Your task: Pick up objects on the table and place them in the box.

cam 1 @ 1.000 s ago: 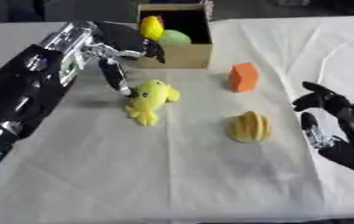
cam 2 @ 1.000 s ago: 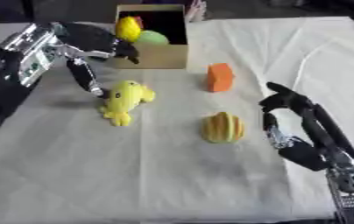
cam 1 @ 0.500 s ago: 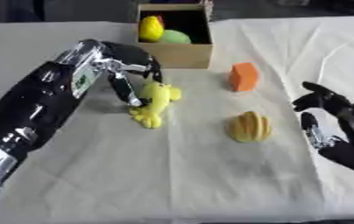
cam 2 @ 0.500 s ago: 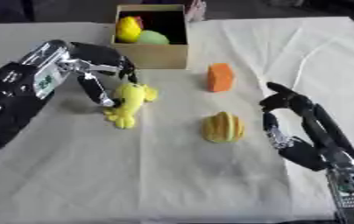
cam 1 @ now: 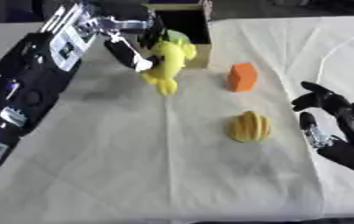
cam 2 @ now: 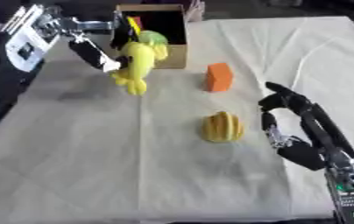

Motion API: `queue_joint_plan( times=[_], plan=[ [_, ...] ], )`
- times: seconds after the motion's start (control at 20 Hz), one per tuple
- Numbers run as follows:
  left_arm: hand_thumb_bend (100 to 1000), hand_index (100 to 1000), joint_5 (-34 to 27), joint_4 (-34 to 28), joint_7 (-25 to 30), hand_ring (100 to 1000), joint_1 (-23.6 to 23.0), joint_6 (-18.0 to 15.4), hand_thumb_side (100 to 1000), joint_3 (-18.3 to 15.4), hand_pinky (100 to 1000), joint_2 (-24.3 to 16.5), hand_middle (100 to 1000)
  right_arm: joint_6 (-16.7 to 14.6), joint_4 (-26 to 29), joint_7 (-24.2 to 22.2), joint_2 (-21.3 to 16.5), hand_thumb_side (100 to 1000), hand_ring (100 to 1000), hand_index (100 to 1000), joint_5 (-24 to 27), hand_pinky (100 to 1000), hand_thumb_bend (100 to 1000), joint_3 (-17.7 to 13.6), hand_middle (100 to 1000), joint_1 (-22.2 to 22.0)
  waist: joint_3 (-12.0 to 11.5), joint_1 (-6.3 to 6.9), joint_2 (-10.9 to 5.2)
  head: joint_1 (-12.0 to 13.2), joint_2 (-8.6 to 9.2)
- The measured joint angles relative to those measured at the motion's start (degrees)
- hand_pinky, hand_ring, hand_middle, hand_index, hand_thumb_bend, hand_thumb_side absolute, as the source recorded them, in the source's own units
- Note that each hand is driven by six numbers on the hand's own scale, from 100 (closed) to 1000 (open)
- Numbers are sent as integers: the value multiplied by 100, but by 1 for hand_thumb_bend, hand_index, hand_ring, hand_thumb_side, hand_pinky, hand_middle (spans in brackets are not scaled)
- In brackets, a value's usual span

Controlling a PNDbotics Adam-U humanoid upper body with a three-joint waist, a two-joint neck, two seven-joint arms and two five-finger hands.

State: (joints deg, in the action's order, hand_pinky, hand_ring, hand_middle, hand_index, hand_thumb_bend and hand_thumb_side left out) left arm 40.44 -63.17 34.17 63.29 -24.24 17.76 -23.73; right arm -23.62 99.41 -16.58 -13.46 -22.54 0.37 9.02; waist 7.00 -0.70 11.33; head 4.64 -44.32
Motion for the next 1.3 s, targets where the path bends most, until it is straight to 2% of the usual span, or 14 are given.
queue_joint_plan(
  times=[0.1,0.35,0.5,0.55,0.7,0.8,0.9,0.95,1.05,1.15,1.2,1.25,1.3],
  plan=[
    [100,698,527,194,-499,534,157,326,226,-222,706,167,515,-1,-15,-3,1,636,684,957,0,777,100,3,680,0,20,0,0,18,0],
    [100,793,2200,1187,-1903,624,270,1276,224,-919,748,789,623,-8,-29,-36,8,639,683,957,11,776,100,51,680,8,155,-1,0,128,0],
    [102,844,2789,1608,-2599,669,289,1771,224,-1254,764,1039,681,-23,-30,-72,10,641,683,956,36,776,100,76,679,39,214,-1,0,195,0],
    [180,871,2931,1713,-2770,705,296,1911,225,-1326,782,1095,724,-29,-30,-81,11,640,683,956,44,776,100,79,679,57,223,-1,0,212,0],
    [227,937,3198,1948,-3008,783,300,2186,566,-1440,825,1181,835,-30,-30,-96,13,639,683,955,50,776,100,98,679,60,241,-1,2,231,0],
    [302,970,3232,1998,-3025,813,300,2246,812,-1463,847,1185,879,-28,-30,-102,14,636,683,953,50,776,100,101,679,60,239,-1,3,229,0],
    [358,978,3147,2000,-2986,820,300,2255,931,-1475,851,1182,894,-28,-30,-102,14,628,682,949,50,777,100,100,676,62,217,-1,3,220,0],
    [365,974,3044,1989,-2945,816,299,2243,955,-1475,847,1163,891,-27,-30,-101,13,622,681,943,49,777,100,100,674,75,199,-1,3,209,0],
    [362,957,2759,1852,-2884,799,283,2202,970,-1475,837,1081,861,-28,-31,-93,-11,587,686,937,40,781,100,98,676,155,152,-1,3,164,0],
    [321,943,2370,1623,-2869,776,209,2173,956,-1467,830,945,813,-33,-59,-84,-130,536,695,941,13,787,100,104,686,318,98,-1,1,107,0],
    [265,937,2135,1466,-2873,766,154,2156,926,-1444,828,859,794,-35,-84,-82,-227,503,701,944,-4,790,100,111,692,442,68,-1,0,72,0],
    [126,932,1852,1290,-2873,759,78,2130,813,-1418,830,765,777,-37,-127,-84,-354,465,710,950,-14,794,100,136,703,606,34,-2,0,38,0],
    [126,932,1530,1084,-2867,759,-11,2107,813,-1382,830,663,777,-44,-184,-92,-497,465,710,950,-27,794,100,178,703,799,-4,-5,0,1,0]
  ],
)
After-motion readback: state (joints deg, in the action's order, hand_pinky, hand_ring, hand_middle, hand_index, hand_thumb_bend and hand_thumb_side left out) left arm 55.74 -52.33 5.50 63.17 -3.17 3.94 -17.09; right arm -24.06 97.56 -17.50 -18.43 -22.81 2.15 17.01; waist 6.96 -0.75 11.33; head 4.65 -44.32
